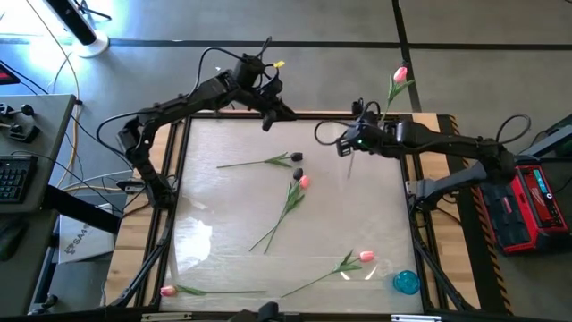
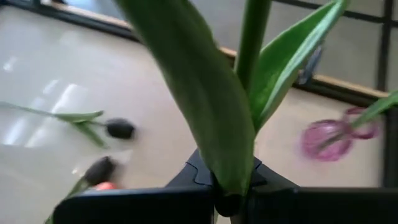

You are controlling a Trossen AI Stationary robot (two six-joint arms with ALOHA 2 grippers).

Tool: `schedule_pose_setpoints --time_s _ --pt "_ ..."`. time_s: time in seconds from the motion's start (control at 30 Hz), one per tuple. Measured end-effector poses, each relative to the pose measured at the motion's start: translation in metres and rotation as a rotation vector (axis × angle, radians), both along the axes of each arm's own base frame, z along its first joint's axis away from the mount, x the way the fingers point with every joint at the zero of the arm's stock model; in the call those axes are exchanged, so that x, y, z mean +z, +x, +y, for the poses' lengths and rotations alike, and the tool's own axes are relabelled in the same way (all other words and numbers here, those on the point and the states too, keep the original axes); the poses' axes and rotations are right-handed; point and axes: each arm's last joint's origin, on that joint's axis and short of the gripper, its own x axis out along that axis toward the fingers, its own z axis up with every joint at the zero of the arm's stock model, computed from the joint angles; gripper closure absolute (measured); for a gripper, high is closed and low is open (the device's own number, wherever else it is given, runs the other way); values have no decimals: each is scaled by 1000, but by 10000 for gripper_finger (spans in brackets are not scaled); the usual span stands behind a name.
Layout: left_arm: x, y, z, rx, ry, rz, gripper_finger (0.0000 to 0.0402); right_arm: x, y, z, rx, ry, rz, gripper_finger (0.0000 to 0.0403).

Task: Sort flowers into vase by color
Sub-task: Put the top center black flower into the purple vase

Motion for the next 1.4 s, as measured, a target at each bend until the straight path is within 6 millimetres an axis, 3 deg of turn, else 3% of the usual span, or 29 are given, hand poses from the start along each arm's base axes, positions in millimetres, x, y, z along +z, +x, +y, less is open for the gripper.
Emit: schedule_pose_setpoints --time_s 0.47,0.87,1.4 --pt "-1 -7 9 60 24 25 357 28 -51 -48 -169 -178 36 403" --pt "-3 -13 19 157 23 64 357 39 -66 -81 -219 -325 103 403" --pt "-4 -14 21 233 3 85 357 43 -65 -87 -158 -350 71 403"
